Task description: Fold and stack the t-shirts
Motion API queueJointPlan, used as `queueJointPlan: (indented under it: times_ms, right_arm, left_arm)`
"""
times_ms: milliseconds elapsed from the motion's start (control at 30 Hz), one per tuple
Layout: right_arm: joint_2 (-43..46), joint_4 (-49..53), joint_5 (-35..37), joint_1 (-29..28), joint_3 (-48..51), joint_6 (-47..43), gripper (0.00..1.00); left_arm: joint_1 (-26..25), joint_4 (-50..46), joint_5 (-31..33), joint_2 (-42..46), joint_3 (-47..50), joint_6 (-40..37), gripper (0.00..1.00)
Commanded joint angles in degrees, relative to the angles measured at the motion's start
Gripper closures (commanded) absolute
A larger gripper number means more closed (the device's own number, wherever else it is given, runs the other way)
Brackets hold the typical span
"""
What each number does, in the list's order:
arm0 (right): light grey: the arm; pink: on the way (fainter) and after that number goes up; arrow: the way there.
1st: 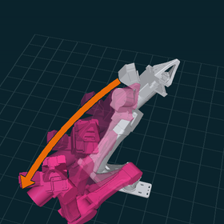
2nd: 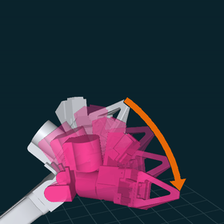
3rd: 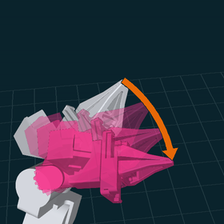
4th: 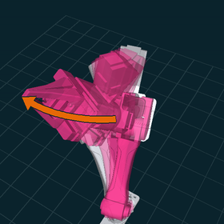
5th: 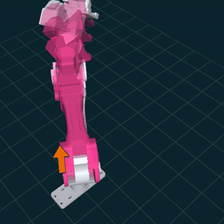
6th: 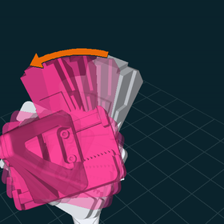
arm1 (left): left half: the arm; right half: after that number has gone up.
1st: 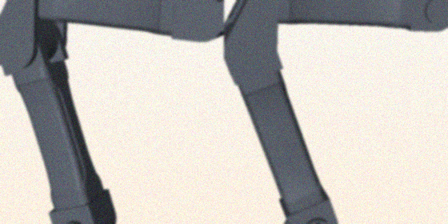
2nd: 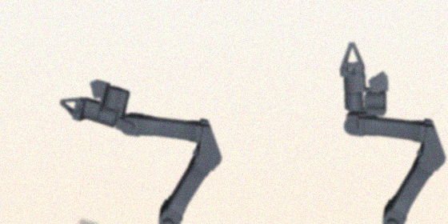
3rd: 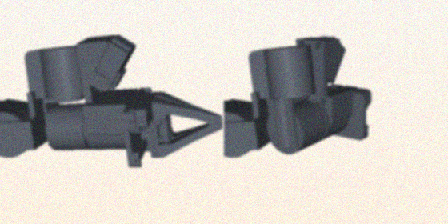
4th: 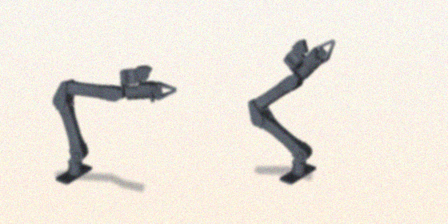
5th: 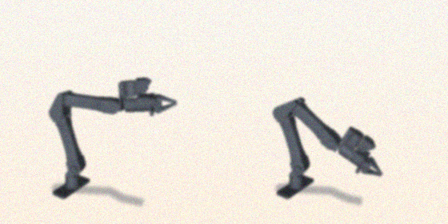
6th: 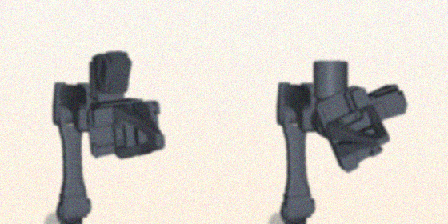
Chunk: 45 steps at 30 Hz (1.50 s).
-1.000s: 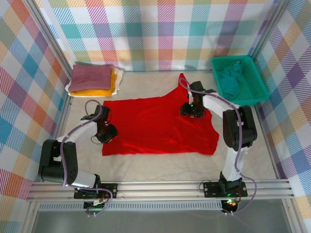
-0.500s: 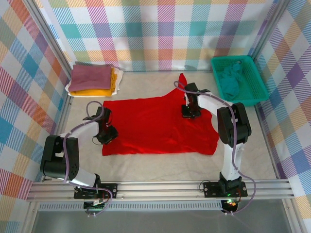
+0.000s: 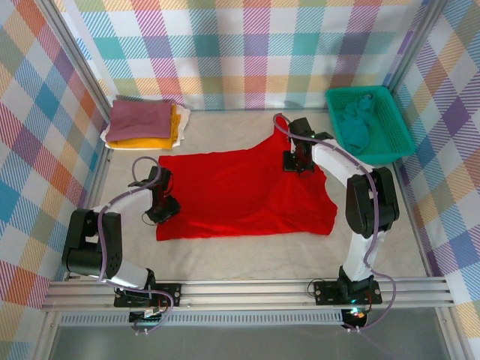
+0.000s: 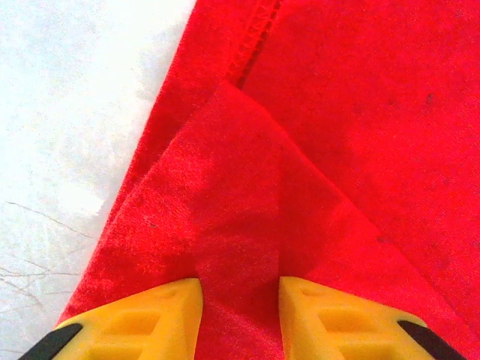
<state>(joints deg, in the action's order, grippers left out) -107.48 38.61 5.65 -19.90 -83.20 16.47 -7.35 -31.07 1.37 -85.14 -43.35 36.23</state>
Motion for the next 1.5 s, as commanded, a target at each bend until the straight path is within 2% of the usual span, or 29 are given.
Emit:
queueJointPlan:
  times_ms: [0, 67, 200, 267, 367, 433, 533, 667, 800, 900, 1033, 1200, 1333, 1400, 1467]
  right_arm:
    - [-2.22, 3.28, 4.93, 0.32, -3.50, 2.79, 0.98]
    - [-2.18, 3.58, 7.18, 0.36, -3.52, 3.47, 0.98]
    - [-1.48, 3.49, 10.10, 0.39, -2.84, 4.82, 0.91]
    - [-1.42, 2.85, 9.89, 0.39, -2.58, 4.98, 0.91]
    - [-1.91, 0.97, 7.07, 0.39, -2.27, 4.49, 0.81]
    - [-2.36, 0.12, 5.30, 0.34, -2.56, 4.53, 0.80]
    - [-2.09, -0.29, 2.82, 0.37, -3.62, 4.01, 0.68]
    - [2.46, -1.84, 1.62, 0.38, -1.97, 3.53, 0.66]
    - [7.95, -6.30, -0.24, 1.11, 4.10, 4.44, 0.59]
    - [7.18, -5.50, -2.97, 4.72, 6.02, 7.19, 0.57]
    - [3.85, -7.88, -9.93, 9.63, 8.46, 7.67, 0.61]
    - [-1.98, -9.09, -23.57, 9.73, 7.05, 4.83, 0.56]
    - [-4.12, -11.52, -27.29, 9.60, 7.77, 4.81, 0.55]
    - [-5.48, -11.91, -28.87, 9.48, 7.62, 4.73, 0.57]
    - [-6.54, -11.91, -29.54, 9.40, 7.31, 4.84, 0.65]
  left_arm:
    - [1.09, -1.38, 3.73, -2.12, 2.10, 0.33, 0.66]
    - [1.57, -1.32, 4.20, -2.31, 2.69, 0.54, 0.65]
    - [2.86, -1.45, 4.18, -3.09, 3.45, 0.38, 0.65]
    - [3.11, -1.36, 4.22, -3.06, 3.63, 0.38, 0.64]
    - [3.03, -0.40, 3.66, -1.99, 3.68, 0.39, 0.62]
    - [3.00, -0.81, 3.62, -1.41, 2.65, 0.10, 0.60]
    - [3.00, -2.47, 3.50, 0.02, 0.64, -0.38, 0.57]
    - [3.00, -5.06, 4.36, 4.19, -1.56, -0.54, 0.54]
    - [2.79, -4.98, 4.27, 7.65, -2.44, -1.47, 0.52]
    - [2.56, -3.36, 3.31, 6.67, -2.29, -2.60, 0.52]
    - [2.57, -0.89, 2.07, 3.56, -1.28, -2.91, 0.53]
    - [2.47, 1.10, 0.33, -0.27, -1.12, -3.27, 0.53]
    - [2.16, 1.86, 0.14, -1.34, -0.89, -3.28, 0.53]
    - [2.07, 1.82, 0.13, -1.52, -0.86, -3.33, 0.53]
    - [1.97, 1.46, 0.34, -1.52, -1.07, -3.53, 0.53]
